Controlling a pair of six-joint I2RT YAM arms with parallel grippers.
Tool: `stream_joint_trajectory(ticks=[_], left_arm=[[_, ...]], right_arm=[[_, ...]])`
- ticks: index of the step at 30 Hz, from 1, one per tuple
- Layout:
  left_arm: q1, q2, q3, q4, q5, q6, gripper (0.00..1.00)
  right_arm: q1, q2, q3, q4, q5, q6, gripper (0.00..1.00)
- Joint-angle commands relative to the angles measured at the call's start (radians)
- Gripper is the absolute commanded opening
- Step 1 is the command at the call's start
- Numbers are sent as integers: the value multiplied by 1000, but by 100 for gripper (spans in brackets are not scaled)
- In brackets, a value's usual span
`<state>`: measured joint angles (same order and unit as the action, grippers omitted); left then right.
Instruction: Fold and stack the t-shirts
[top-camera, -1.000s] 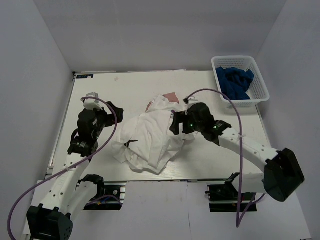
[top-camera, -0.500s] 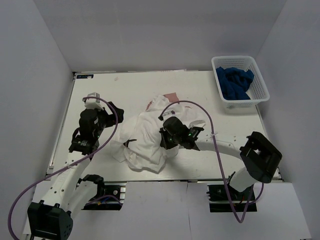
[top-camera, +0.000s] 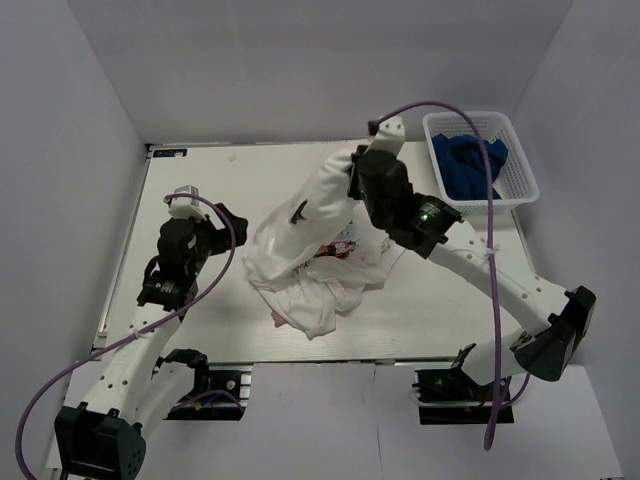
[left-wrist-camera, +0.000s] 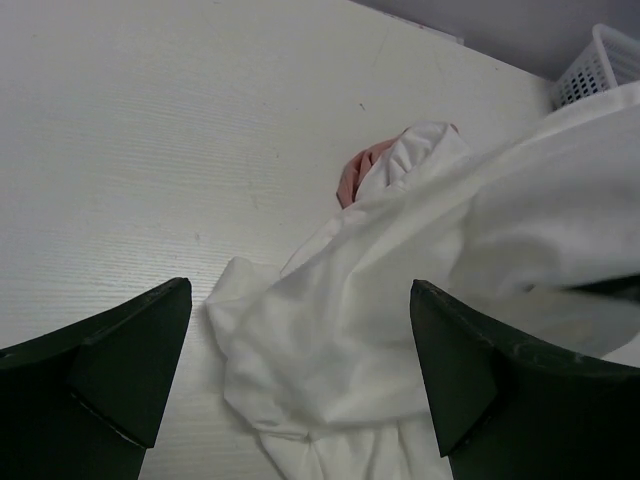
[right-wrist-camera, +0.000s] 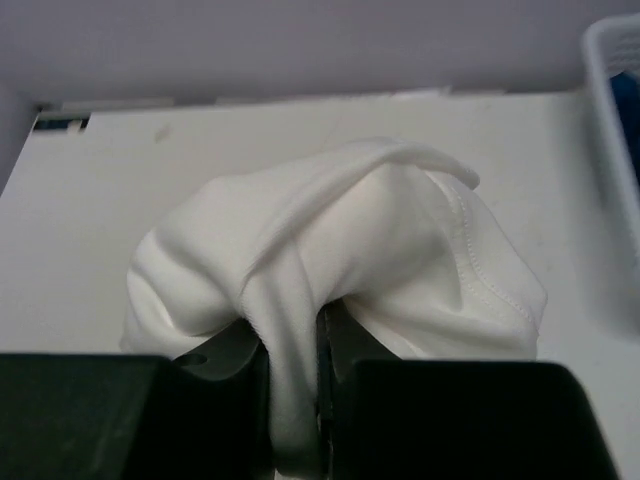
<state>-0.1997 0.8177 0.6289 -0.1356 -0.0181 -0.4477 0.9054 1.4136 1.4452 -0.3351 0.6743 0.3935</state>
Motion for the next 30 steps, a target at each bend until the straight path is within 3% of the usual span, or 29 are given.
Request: stream_joint_trajectory(ticks=[1, 8, 13, 17, 22, 24, 28, 30], left_arm=[[-3, 14, -5, -7, -9, -6, 100], [-3, 61, 5, 2, -9, -6, 100], [-3, 101, 5, 11, -9, 3, 100], [-3, 158, 26, 11, -9, 12, 100], [-3, 215, 38, -1, -9, 21, 100], [-3, 235, 48, -1, -9, 21, 100], [-3, 264, 68, -12, 0, 21, 100], [-3, 264, 68, -12, 0, 21, 100]], right_arm=[[-66, -31, 118, 76, 214, -88, 0], [-285, 22, 314, 359, 366, -439, 0], [-430, 245, 619, 478, 384, -700, 0], [-586, 410, 812, 490, 349, -781, 0], [-692, 493, 784, 381, 219, -685, 0], [-736, 493, 670, 306, 196, -586, 0], [-810, 512, 496, 171, -40, -359, 0], [-845, 525, 413, 134, -79, -254, 0]])
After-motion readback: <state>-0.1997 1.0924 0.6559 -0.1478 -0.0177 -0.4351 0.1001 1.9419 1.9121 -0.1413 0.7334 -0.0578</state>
